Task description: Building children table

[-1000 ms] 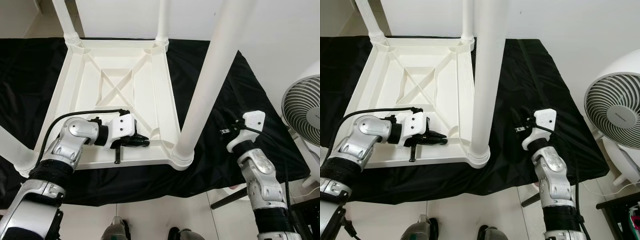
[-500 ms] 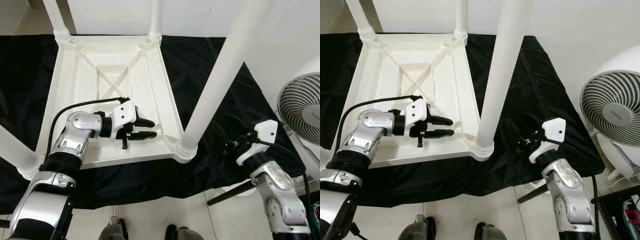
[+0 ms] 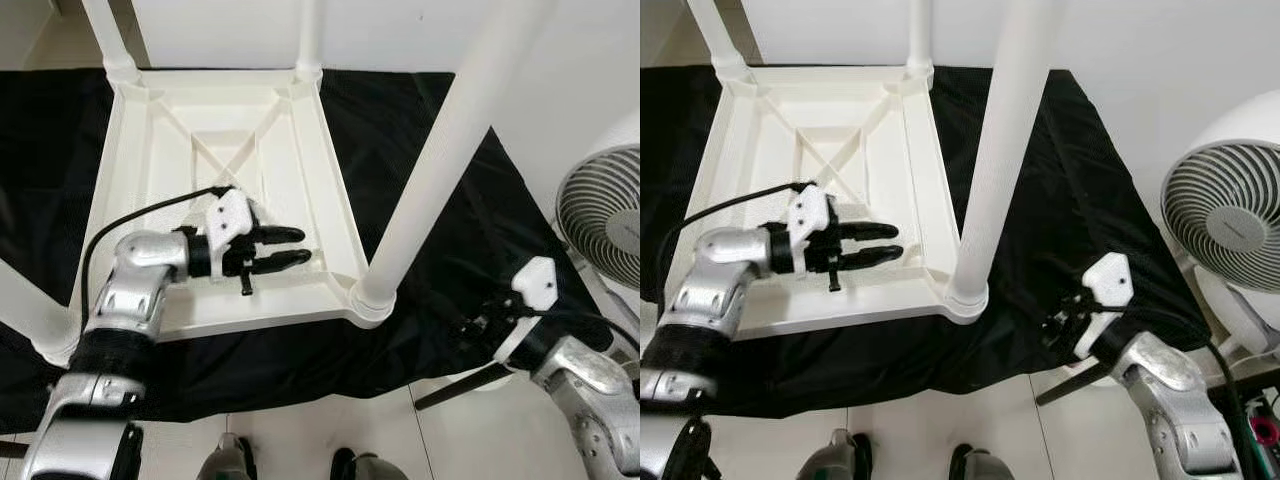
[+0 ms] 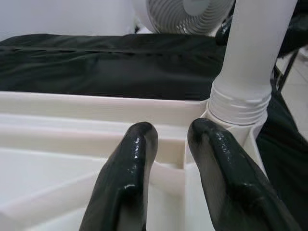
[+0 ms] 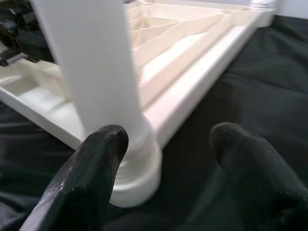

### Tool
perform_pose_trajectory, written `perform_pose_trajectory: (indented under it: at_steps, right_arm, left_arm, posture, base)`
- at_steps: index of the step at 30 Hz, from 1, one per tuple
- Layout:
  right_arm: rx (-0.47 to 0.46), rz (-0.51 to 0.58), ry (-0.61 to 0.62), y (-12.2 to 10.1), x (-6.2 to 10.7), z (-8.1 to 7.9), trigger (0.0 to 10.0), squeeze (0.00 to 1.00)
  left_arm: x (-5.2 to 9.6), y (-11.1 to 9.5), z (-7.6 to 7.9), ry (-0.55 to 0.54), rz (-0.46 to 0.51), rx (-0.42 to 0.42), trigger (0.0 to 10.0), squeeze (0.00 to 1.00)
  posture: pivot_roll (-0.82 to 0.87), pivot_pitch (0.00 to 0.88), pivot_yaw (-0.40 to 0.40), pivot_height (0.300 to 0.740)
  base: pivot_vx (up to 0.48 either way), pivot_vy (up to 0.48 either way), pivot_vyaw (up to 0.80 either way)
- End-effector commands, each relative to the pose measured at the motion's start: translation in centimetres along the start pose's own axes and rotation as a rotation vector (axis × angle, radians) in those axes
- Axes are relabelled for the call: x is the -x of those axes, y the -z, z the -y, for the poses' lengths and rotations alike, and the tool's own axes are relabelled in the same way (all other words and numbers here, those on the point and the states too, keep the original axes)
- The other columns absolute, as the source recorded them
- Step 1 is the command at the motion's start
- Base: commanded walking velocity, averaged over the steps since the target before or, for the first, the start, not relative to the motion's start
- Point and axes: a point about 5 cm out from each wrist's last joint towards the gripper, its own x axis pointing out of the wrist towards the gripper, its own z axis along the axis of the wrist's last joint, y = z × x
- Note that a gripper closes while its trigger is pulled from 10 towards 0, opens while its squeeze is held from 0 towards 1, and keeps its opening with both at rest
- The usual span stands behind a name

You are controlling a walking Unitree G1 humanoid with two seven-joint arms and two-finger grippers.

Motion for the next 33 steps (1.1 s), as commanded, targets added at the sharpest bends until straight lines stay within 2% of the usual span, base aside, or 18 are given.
perform_pose_trajectory:
  at_steps: [1,6,10,12,16,23,25,26,33]
  right_arm:
    - [-0.022,-0.011,-0.038,0.2,-0.1,-0.2,10.0,0.00]
    - [-0.029,-0.012,-0.094,0.2,-0.9,-0.2,10.0,0.00]
    - [-0.022,-0.019,-0.132,0.4,-1.7,0.2,10.0,0.00]
    - [-0.024,-0.021,-0.188,0.5,-2.3,0.3,10.0,0.00]
    - [-0.019,-0.040,-0.238,0.6,-2.2,0.1,10.0,0.00]
    - [0.000,-0.085,-0.343,0.5,-1.2,0.4,10.0,0.00]
    - [0.000,-0.085,-0.343,0.5,-1.2,0.4,10.0,0.00]
    - [0.016,-0.076,-0.347,0.5,-1.4,0.6,10.0,0.00]
    - [0.048,-0.029,-0.288,0.2,-2.4,1.2,10.0,0.00]
  left_arm:
    - [0.6,0.0,-0.9,-0.257,0.003,0.019,10.0,0.00]
    - [1.6,-0.6,-0.2,-0.300,0.021,0.059,10.0,0.00]
    - [1.6,-1.2,1.1,-0.295,0.036,0.078,10.0,0.00]
    - [1.2,-1.1,2.4,-0.275,0.025,0.080,10.0,0.00]
    - [1.1,-1.1,2.8,-0.278,0.021,0.068,10.0,0.00]
    - [1.5,-1.5,3.6,-0.275,0.021,0.123,10.0,0.00]
    - [1.5,-1.5,3.6,-0.275,0.021,0.123,10.0,0.00]
    - [1.9,-1.6,4.1,-0.269,0.007,0.131,10.0,0.00]
    - [2.6,-1.5,5.2,-0.213,-0.001,0.147,10.0,0.00]
  posture:
    - [0.09,0.180,-0.037,0.740]
    - [0.10,0.176,-0.046,0.740]
    - [0.12,0.165,-0.062,0.740]
    - [0.12,0.160,-0.064,0.740]
    - [0.12,0.157,-0.066,0.740]
    - [0.12,0.154,-0.067,0.740]
    - [0.12,0.154,-0.067,0.740]
    - [0.13,0.153,-0.070,0.740]
    - [0.13,0.150,-0.078,0.740]
  base:
    - [0.000,0.000,0.00]
    - [0.000,0.000,0.00]
    - [0.000,0.000,0.00]
    - [0.000,0.000,0.00]
    - [0.000,0.000,0.00]
    - [0.000,0.000,0.00]
    - [0.000,0.000,0.00]
    - [0.000,0.000,0.00]
    - [0.000,0.000,0.00]
